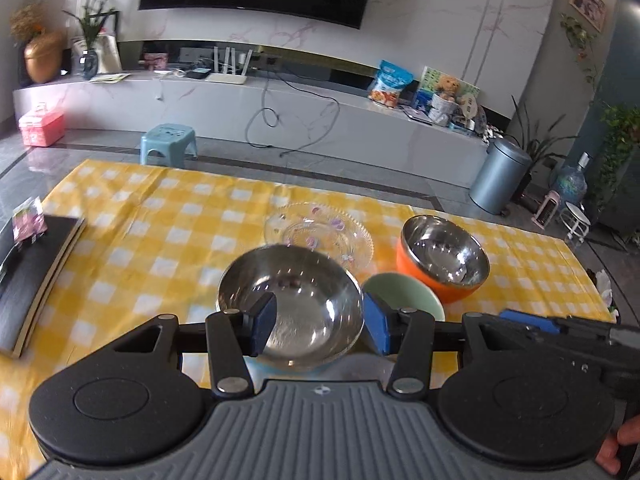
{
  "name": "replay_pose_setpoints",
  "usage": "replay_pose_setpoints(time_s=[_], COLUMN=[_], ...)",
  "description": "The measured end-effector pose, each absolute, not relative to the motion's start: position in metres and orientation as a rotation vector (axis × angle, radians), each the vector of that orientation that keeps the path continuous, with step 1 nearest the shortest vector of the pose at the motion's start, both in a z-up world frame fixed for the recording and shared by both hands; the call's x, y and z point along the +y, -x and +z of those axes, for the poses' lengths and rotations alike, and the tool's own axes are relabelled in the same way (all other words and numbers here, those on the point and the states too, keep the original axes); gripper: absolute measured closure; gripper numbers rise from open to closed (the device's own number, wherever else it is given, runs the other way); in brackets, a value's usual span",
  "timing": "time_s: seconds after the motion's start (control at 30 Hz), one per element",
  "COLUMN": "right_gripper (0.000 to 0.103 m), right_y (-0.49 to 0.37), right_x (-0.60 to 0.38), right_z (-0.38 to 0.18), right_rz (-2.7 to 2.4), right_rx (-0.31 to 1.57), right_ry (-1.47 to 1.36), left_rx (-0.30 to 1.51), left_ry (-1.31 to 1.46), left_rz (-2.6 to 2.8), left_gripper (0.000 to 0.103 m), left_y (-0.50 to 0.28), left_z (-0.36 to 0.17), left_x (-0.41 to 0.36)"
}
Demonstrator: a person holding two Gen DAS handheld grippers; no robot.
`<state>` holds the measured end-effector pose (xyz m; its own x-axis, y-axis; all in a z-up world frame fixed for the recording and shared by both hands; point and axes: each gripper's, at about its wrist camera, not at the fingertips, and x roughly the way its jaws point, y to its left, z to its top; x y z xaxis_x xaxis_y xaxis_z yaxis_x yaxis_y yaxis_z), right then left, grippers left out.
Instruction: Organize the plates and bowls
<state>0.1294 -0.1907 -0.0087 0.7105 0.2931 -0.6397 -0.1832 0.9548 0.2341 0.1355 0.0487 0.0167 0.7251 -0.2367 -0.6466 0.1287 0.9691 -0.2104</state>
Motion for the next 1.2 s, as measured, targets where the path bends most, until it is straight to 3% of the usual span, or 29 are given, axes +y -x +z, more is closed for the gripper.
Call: replay_pose_setpoints(time_s=[0.37,0.7,1.2], right_gripper=[0.068,0.07,0.075], right_y=[-0.264,-0.374,-0.448], right_x=[-0.187,-0.167,-0.152], right_z=[-0.011,-0.034,-0.079], right_rz=[0.375,0.419,0.37], right_rx=[0.923,1.108,1.298], right_ry=[-0.213,-0.163,0.028], left_rx=[0.887,1.105,1.237], left_ry=[0.186,0.201,0.215], left_rz=[-0.267,-0.313,-0.324], left_gripper=[0.047,0.052,0.061], left_y=[-0.254,-0.344,-0.377], left_z=[0.011,-0.031,-0.085], left_x=[0.075,0.083,0.093])
